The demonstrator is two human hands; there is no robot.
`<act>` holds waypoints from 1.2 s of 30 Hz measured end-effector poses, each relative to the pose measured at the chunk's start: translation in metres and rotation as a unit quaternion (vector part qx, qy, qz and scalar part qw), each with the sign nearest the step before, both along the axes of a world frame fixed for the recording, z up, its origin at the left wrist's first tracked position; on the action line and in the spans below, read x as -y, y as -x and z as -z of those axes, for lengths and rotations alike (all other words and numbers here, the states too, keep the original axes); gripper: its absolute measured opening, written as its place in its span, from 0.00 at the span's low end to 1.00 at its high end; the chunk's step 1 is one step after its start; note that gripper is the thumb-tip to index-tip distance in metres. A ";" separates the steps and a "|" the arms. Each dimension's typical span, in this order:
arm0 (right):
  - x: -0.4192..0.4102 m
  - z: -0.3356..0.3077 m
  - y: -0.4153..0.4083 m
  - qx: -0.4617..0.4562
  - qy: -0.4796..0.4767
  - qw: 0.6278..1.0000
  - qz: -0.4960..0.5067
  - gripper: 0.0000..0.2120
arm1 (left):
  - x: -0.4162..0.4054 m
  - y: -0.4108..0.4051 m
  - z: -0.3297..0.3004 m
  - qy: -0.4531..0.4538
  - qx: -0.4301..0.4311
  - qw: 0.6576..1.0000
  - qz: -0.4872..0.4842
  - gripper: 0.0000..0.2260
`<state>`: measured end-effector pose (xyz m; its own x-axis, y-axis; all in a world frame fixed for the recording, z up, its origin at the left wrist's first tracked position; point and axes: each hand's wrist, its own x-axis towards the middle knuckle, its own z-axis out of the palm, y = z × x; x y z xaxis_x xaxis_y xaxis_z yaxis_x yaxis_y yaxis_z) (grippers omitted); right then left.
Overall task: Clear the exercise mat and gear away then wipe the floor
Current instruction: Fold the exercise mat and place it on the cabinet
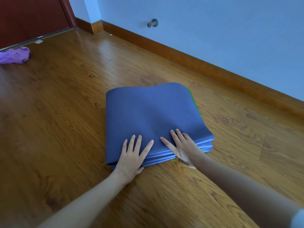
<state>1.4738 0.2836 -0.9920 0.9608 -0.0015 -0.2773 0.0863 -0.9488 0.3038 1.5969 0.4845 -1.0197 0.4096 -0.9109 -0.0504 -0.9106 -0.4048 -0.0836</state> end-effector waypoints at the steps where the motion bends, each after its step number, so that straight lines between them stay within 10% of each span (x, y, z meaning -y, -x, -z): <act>1: 0.001 -0.007 -0.001 0.003 -0.017 1.000 -0.001 0.51 | -0.001 0.001 -0.002 0.008 0.008 1.000 0.005 0.62; 8: 0.011 -0.069 -0.018 0.002 -0.074 0.997 0.020 0.44 | 0.006 0.012 -0.034 0.073 0.058 0.996 0.007 0.62; 19: 0.012 -0.172 -0.037 0.125 -0.063 0.990 0.000 0.52 | -0.002 -0.055 -0.168 0.236 -0.026 0.971 -0.003 0.21; 28: 0.007 -0.223 -0.020 0.234 -0.203 0.951 0.004 0.38 | -0.019 -0.050 -0.257 0.195 -0.041 0.980 0.025 0.25; 36: 0.008 -0.228 -0.021 0.148 -0.263 0.951 0.062 0.40 | 0.003 -0.050 -0.265 0.055 -0.133 0.989 -0.043 0.35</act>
